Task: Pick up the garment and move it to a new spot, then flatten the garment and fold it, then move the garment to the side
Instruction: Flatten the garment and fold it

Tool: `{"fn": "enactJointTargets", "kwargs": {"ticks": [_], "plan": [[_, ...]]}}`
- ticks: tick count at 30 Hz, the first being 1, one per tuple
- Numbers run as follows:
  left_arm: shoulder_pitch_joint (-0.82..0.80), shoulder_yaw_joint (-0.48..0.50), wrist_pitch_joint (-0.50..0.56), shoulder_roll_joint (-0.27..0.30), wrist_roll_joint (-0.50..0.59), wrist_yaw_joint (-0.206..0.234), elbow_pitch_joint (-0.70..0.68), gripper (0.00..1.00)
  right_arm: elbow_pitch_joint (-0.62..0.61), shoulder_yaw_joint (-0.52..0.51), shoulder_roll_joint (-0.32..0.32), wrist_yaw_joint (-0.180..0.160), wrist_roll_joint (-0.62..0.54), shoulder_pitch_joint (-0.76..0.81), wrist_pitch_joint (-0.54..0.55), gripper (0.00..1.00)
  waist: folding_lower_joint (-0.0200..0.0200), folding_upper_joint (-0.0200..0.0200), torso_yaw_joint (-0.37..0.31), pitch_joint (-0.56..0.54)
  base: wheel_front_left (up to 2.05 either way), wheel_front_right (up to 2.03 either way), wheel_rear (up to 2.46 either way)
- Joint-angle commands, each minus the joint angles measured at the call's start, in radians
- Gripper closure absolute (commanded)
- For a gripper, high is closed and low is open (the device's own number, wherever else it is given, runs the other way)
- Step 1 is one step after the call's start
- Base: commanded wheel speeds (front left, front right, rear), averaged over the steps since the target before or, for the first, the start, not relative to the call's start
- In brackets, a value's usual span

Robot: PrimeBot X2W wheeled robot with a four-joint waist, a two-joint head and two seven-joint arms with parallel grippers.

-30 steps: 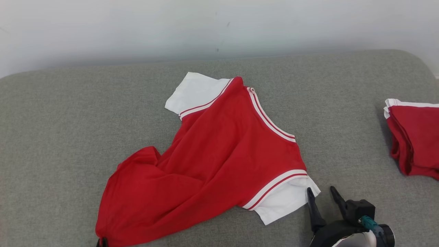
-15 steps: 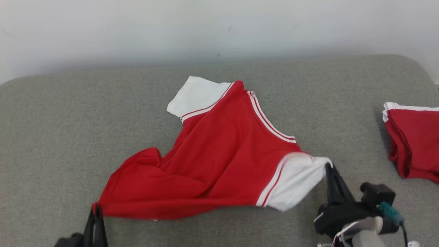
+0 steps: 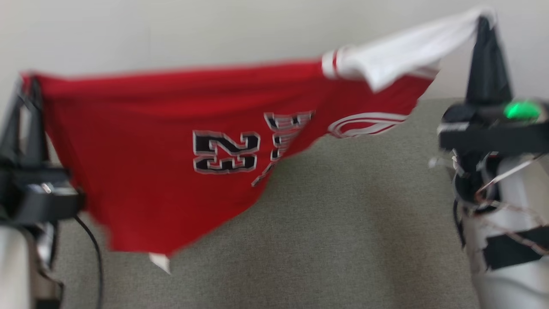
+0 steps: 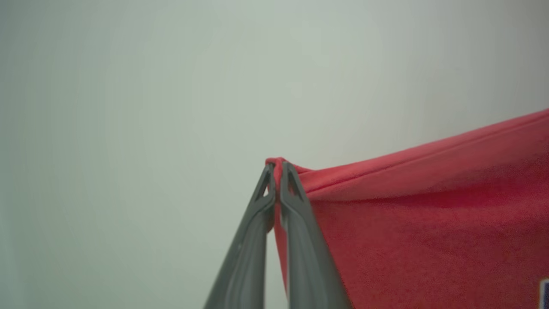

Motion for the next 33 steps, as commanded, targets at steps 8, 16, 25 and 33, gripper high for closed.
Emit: {"fn": "enactJointTargets", "kwargs": {"ticks": [8, 16, 25, 33], "plan": [[-0.287, -0.027, -0.003, 0.135, 0.022, -0.02, 0.013, 1.0, -0.037, 0.022, -0.082, -0.003, 0.001, -0.22, 0.0, 1.0, 0.0, 0.0, -0.009, -0.003, 0.0, 0.0, 0.0], [-0.441, -0.094, 0.04, 0.137, 0.019, -0.023, 0.127, 1.0, 0.117, 0.082, -0.146, -0.003, -0.024, -0.367, 0.0, 1.0, 0.0, 0.0, 0.008, 0.167, 0.0, 0.0, 0.0], [-0.759, -0.202, 0.07, 0.101, 0.088, -0.011, 0.361, 1.0, 0.312, 0.104, -0.171, -0.003, -0.115, -0.709, 0.0, 1.0, 0.0, 0.0, 0.024, 0.465, 0.0, 0.0, 0.0], [-1.036, -0.222, 0.0, 0.092, 0.123, 0.065, 0.464, 1.0, 0.312, -0.006, -0.15, -0.003, -0.235, -0.909, 0.0, 1.0, 0.0, 0.0, 0.028, 0.535, 0.0, 0.0, 0.0]]}}
